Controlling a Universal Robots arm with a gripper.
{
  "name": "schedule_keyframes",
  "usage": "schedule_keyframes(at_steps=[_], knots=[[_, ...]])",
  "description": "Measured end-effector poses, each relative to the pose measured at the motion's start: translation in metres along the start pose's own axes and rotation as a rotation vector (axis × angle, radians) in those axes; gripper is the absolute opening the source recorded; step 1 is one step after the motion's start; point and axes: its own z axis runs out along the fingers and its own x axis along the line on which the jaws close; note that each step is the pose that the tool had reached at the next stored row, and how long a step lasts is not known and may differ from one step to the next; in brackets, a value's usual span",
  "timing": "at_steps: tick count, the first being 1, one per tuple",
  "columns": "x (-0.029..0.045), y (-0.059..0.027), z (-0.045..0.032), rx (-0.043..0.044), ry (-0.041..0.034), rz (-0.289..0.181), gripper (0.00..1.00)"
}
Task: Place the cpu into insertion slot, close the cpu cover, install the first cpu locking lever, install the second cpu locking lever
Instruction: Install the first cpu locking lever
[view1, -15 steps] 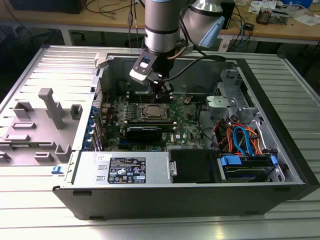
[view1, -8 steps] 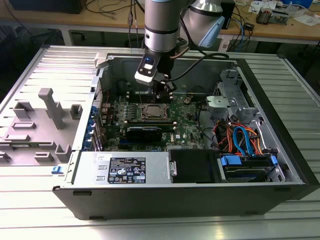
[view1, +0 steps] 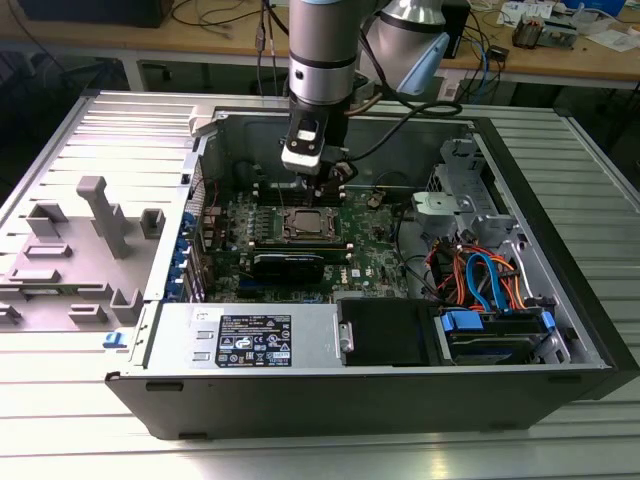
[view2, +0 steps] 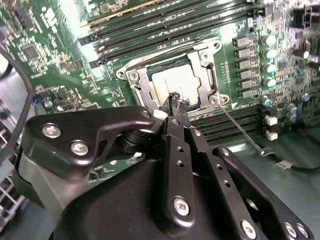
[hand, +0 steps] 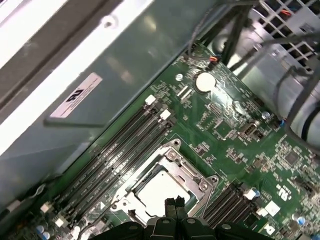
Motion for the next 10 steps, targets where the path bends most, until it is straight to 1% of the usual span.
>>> schedule_keyframes(at_steps=[2,5,7,10], knots=[[0.0,-0.0001,0.0,-0.0008,-0.0003,-0.036,0.11],[0.0001,0.0,0.0,-0.0016,-0.0006,-0.067,0.11],[0.0001,-0.0001,0.0,-0.0018,-0.0008,-0.079,0.11],[0.0001,-0.0001,0.0,-0.0019,-0.0008,-0.08,0.11]])
